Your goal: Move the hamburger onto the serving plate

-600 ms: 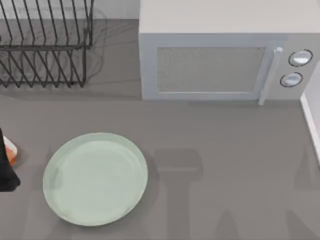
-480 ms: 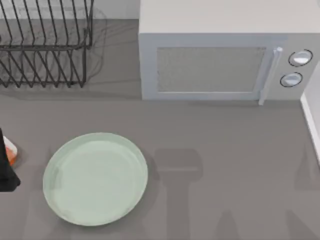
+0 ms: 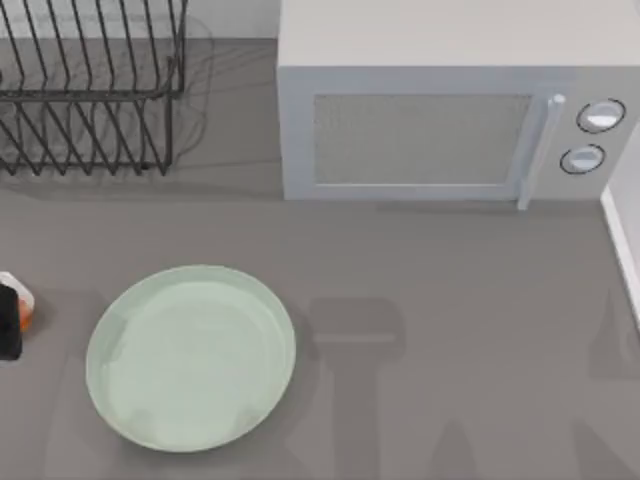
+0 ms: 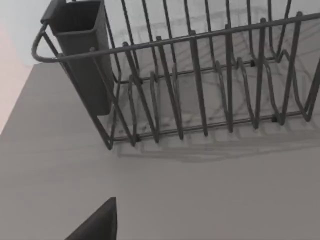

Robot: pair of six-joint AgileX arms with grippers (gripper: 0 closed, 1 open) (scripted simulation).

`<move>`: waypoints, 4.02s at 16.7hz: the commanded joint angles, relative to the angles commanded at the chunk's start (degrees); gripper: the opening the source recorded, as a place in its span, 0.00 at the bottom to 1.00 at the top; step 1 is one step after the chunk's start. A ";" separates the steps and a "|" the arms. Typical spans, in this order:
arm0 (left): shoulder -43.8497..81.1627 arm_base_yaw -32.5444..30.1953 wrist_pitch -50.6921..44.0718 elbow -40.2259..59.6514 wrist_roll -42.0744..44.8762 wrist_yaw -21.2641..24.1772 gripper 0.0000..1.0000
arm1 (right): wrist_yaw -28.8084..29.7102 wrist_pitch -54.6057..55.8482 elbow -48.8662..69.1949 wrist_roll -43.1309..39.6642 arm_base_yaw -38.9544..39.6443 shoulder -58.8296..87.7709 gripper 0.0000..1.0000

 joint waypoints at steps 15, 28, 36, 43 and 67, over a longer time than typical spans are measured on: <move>76.34 4.77 -39.79 49.67 32.59 -0.14 1.00 | 0.00 0.00 0.00 0.00 0.00 0.00 1.00; 86.29 5.27 -39.62 53.47 36.28 -0.20 1.00 | 0.00 0.00 0.00 0.00 0.00 0.00 1.00; 92.63 5.52 -26.75 47.08 36.68 -0.16 1.00 | 0.00 0.00 0.00 0.00 0.00 0.00 1.00; 92.63 5.52 -26.75 47.08 36.68 -0.16 0.62 | 0.00 0.00 0.00 0.00 0.00 0.00 1.00; 85.21 5.35 -43.67 56.15 36.04 1.42 0.00 | 0.00 0.00 0.00 0.00 0.00 0.00 1.00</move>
